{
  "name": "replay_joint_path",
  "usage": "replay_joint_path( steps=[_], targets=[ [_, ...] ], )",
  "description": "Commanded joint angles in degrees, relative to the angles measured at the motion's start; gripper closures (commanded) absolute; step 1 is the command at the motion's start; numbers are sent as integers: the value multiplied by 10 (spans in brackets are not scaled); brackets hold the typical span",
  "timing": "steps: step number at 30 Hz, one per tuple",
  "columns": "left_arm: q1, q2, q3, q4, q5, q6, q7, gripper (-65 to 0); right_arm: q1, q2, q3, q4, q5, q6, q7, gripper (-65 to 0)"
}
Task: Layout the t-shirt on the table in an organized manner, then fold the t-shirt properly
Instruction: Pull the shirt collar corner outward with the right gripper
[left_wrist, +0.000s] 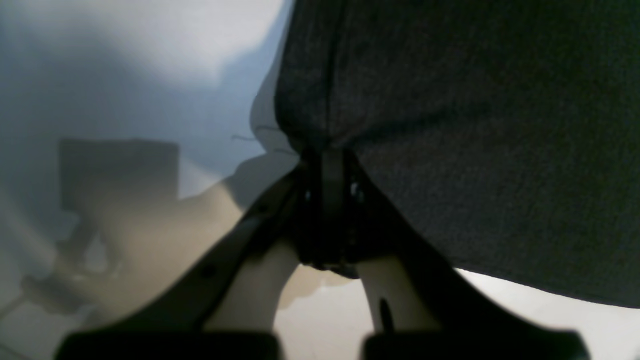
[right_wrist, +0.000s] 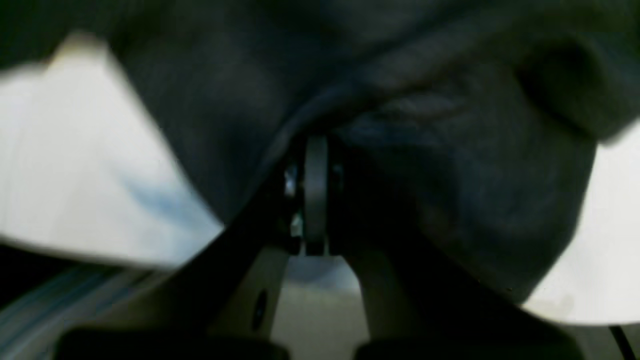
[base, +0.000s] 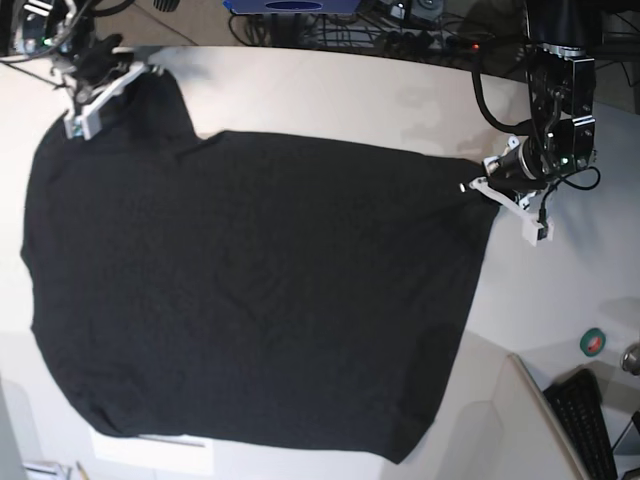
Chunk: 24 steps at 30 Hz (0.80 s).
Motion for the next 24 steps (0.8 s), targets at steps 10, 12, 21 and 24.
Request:
replay_joint_path(
  steps=[10,12,21,24],
  targets=[
    [-5,-9,-4,10,-4,0,-8,0,-21,-9,90,107,6,-3,3,0],
    [-5,-10,-4,10,-4,0,-8,0,-5,-9,141,106,7,-1,3,0],
    [-5,-10,-4,10,-4,0,-8,0,106,-1,293,-38,7,78,3,-368],
    [-6,-10,-4,10,-4,0,-8,0,130,19,316,-108,6,133,3,-363]
  ],
)
